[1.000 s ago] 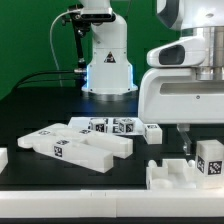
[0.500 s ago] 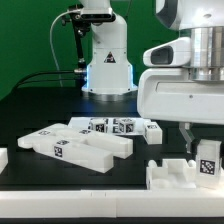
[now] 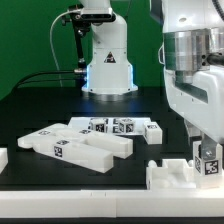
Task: Assemble chair
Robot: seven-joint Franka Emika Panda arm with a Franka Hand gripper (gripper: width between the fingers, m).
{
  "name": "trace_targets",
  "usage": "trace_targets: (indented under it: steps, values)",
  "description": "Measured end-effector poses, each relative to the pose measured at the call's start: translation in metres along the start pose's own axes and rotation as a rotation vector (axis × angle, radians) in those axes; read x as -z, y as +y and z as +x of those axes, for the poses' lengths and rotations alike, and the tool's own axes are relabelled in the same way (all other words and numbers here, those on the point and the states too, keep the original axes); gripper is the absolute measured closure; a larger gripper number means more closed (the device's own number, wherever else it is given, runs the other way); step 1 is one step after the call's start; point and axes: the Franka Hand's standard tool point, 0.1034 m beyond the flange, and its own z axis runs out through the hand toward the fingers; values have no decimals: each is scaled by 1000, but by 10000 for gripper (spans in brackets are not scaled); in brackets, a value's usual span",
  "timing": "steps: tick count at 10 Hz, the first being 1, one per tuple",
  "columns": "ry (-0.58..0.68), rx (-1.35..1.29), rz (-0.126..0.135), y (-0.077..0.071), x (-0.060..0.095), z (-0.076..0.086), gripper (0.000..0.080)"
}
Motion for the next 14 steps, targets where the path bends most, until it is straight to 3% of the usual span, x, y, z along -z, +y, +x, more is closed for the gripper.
trace_targets:
  steps: [1, 2, 4, 6, 9, 11, 12, 13, 14]
  values:
    - [0, -1, 0, 0, 0, 0, 397]
    - [11, 104, 5, 0, 0, -1, 397]
    - [44, 408, 83, -6, -3, -14, 173]
    - [49, 664, 72, -1, -7, -27, 157]
    - [61, 847, 67, -2, -7, -22, 150]
    - [82, 1272, 11, 0, -8, -16, 150]
    - [64, 1306, 0, 0, -11, -16, 150]
    - [64, 1226, 7, -1, -11, -17, 278]
    - [64, 1230, 6, -1, -11, -17, 278]
